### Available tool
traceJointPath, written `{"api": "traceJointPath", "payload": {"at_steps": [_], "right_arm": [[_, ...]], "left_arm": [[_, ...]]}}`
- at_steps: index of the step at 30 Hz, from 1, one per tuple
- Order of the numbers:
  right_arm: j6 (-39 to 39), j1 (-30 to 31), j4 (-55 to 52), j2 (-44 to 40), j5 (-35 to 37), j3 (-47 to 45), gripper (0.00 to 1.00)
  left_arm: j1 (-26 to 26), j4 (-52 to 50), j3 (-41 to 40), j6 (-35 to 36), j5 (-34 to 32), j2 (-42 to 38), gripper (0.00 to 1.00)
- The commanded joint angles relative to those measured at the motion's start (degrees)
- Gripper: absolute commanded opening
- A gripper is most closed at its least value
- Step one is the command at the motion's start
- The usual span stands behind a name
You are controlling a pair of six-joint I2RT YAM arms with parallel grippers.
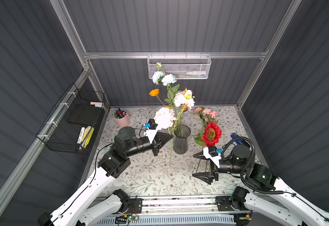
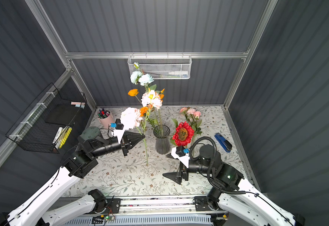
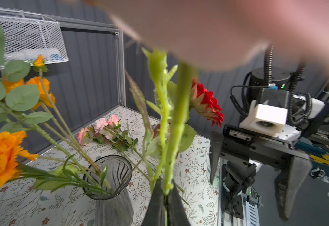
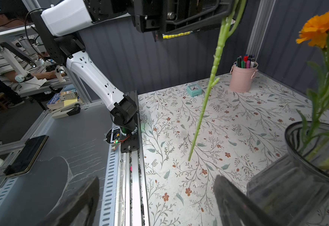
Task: Pick out pink flowers from the vase
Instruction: Place the flower at the center of the board.
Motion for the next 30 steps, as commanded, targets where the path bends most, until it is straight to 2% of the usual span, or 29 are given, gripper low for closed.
{"api": "traceJointPath", "payload": {"at_steps": [1, 4, 12, 17, 22, 30], "right_arm": [[0.0, 1.4, 8.6, 3.9, 4.8, 2.5, 0.86], [0.0, 2.0, 12.0, 7.6, 5.9, 4.0, 0.77], [-1.6, 3.1, 13.9, 15.9, 5.4, 9.7, 0.65], [-1.3, 3.8, 15.5, 19.6, 4.7, 11.2, 0.47], [-1.5, 4.8, 15.9, 22.3, 4.7, 12.2, 0.44], [-1.8, 5.3, 16.4, 23.2, 5.4, 13.0, 0.21]], "left_arm": [[-0.2, 3.9, -1.3, -1.0, 6.2, -0.1, 0.0], [-0.2, 3.9, -2.4, -1.7, 8.9, 0.0, 0.0], [-0.2, 8.2, -7.0, -4.9, 10.7, -1.8, 0.0], [-0.2, 8.5, -7.5, -4.9, 10.0, -2.3, 0.0], [-0.2, 7.8, -6.9, -4.1, 9.6, -2.7, 0.0], [-0.2, 7.0, -6.9, -3.2, 9.3, -2.9, 0.0]]}}
